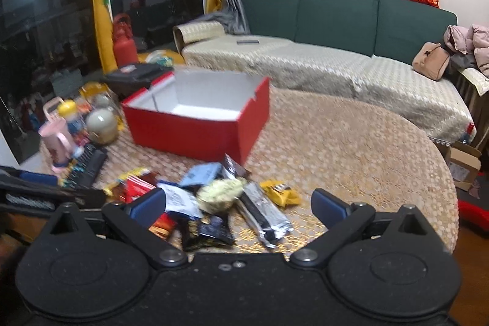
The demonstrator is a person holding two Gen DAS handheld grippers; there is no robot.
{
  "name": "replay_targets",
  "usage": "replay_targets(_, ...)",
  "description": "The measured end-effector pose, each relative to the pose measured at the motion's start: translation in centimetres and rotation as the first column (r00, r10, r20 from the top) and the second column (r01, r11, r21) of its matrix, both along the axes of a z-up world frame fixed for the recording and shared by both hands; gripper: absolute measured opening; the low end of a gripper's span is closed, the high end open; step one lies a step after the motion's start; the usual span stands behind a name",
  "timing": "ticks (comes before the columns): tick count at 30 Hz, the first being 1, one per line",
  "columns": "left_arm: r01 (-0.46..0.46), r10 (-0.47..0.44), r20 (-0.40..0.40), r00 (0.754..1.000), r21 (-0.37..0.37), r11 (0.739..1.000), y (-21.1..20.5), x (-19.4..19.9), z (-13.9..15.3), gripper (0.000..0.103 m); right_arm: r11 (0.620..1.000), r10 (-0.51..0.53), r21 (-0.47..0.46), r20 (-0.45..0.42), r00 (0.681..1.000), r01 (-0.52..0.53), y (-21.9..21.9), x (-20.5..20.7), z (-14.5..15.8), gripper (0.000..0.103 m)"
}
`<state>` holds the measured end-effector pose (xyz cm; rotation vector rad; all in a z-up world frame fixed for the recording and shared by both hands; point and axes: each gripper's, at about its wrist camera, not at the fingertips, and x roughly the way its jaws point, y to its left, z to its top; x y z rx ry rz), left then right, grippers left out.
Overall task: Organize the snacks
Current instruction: 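Grasp the red chip bag with the left tool while the right tool grasps the yellow candy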
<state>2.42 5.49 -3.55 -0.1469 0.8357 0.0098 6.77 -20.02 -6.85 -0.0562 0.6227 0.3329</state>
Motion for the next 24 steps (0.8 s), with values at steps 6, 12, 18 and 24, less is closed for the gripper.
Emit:
replay_targets(6,0.001,-0.002,-0.04,0.999,-0.023,1.0,1.0,1.7,-1.4,0.102,1.0,-0.003,-0.005,-0.073,0.997,0.002,-0.4,2.5,-2.1,0.095)
replay_targets(12,0.064,-0.066,-0.082,0.994,-0.02,0.998,-0.2,2.9,-3.0,0.102,0.999,0.008,-0.04,-0.104,0.995,-0.012,-0.3,5.0,-4.0,0.089)
replay_targets(18,0.089,-0.091,-0.117,0.989,-0.015,0.996,-1.2,4.4,-4.2,0.095,0.996,0.001,-0.09,-0.146,0.989,-0.014,-0.5,8.5,-6.4,0.082)
replay_targets(24,0.09,-0.094,-0.149,0.984,-0.033,0.995,-1.4,5.5,-5.2,0.086,0.998,-0.036,-0.056,-0.202,0.979,0.025,-1.3,12.4,-7.9,0.077)
